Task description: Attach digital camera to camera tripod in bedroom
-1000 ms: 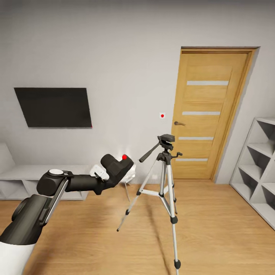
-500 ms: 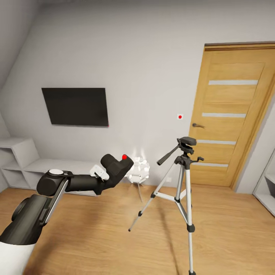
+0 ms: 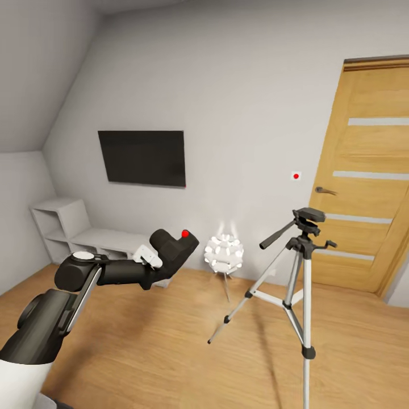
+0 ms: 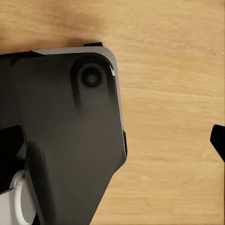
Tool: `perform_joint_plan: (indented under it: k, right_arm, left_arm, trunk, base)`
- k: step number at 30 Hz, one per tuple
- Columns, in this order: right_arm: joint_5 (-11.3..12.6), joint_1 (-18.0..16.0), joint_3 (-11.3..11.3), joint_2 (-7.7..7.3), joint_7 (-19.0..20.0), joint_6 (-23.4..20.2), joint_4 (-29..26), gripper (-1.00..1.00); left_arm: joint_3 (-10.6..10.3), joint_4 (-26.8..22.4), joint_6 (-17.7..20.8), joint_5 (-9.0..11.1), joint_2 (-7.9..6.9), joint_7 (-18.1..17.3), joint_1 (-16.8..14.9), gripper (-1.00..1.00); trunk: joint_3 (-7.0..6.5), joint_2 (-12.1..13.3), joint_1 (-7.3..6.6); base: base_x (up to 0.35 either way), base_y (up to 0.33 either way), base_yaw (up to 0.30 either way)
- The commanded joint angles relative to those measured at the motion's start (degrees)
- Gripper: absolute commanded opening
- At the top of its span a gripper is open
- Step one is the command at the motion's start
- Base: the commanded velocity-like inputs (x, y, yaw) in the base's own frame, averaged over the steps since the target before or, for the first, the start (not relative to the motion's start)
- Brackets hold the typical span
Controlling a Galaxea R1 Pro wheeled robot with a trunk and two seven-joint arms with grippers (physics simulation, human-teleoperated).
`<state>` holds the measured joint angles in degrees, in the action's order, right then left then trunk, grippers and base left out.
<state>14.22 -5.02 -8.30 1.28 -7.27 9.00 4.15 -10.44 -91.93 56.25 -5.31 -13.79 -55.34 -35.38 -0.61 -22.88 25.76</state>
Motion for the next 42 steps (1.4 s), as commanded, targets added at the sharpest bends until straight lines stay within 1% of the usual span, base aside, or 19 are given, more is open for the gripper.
perform_joint_plan:
  k: [1, 7, 26, 35, 42]
  right_arm:
    - [0.52, -0.08, -0.49, 0.04, -0.03, 0.4, 0.24, 1.0]
    - [0.54, -0.08, -0.49, 0.04, -0.03, 0.4, 0.24, 1.0]
    - [0.54, -0.08, -0.49, 0.04, -0.03, 0.4, 0.24, 1.0]
    - [0.54, -0.08, -0.49, 0.04, -0.03, 0.4, 0.24, 1.0]
    - [0.54, -0.08, -0.49, 0.04, -0.03, 0.4, 0.24, 1.0]
  left_arm:
    - [-0.02, -0.03, 0.23, -0.49, -0.01, -0.55, -0.04, -1.0]
    - [-0.02, -0.01, 0.25, -0.49, -0.01, -0.55, -0.04, -1.0]
    - [-0.02, 0.0, 0.27, -0.49, -0.01, -0.51, -0.04, -1.0]
    - [-0.09, 0.0, 0.11, -0.49, -0.01, -0.5, -0.04, -1.0]
    - [-0.1, 0.13, 0.15, -0.49, -0.01, -0.47, -0.04, -1.0]
  trunk:
    - [0.02, -0.03, 0.03]
    - [0.02, -0.03, 0.03]
    - [0.02, -0.03, 0.03]
    - [0.02, -0.03, 0.03]
    - [0.02, -0.03, 0.03]
  base:
    - [0.071, 0.029, 0.276]
    - [0.169, 0.129, 0.277]
    - [0.234, 0.177, 0.277]
    - [0.046, 0.03, 0.265]
    - [0.068, 0.003, 0.072]
